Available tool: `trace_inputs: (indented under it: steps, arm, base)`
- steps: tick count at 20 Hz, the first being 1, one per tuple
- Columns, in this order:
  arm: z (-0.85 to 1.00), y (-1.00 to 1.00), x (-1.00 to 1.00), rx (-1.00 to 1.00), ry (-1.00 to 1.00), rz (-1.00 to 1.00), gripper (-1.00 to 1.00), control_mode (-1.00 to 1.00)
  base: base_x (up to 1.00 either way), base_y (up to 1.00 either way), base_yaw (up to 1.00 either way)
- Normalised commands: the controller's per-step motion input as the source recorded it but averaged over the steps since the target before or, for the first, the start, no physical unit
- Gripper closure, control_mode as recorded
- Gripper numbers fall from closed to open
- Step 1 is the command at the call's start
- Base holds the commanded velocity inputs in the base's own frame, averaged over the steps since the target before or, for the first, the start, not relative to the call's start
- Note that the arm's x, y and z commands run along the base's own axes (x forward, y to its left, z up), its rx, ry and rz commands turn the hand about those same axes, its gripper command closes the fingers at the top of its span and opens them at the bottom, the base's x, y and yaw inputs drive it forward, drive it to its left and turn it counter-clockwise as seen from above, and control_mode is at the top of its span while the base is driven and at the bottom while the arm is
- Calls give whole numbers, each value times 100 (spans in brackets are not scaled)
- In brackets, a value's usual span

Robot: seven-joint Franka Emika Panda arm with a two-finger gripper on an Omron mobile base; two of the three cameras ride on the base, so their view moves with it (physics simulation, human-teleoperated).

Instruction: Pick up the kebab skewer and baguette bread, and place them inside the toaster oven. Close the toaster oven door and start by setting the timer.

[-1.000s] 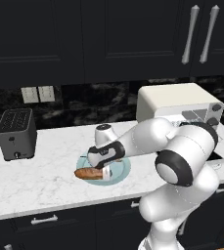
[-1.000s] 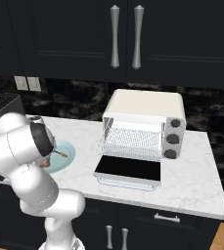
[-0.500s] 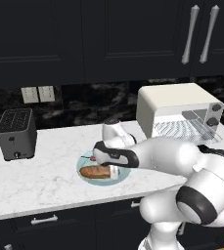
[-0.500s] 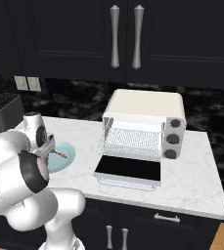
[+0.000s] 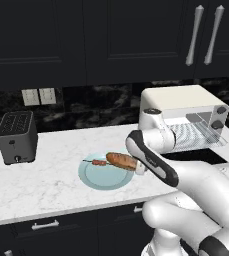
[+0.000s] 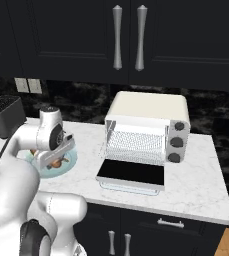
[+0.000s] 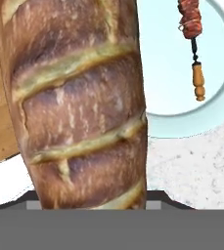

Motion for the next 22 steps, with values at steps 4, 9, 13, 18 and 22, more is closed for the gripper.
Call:
trace_inputs:
  steps: [4, 9, 13, 18, 22]
  arm:
    - [61, -73, -3, 0, 0, -43, 100, -100]
    - [48, -75, -7, 0, 9, -41, 100, -100]
    - [17, -69, 0, 0, 4, -41, 100, -100]
    - [3, -65, 4, 0, 5, -43, 100, -100]
    - [0, -26, 28, 0, 0, -40, 100, -100]
  base:
    - [0, 0, 0]
    - [0, 0, 0]
    - [0, 0, 0]
    - [0, 0, 0]
    - [0, 0, 0]
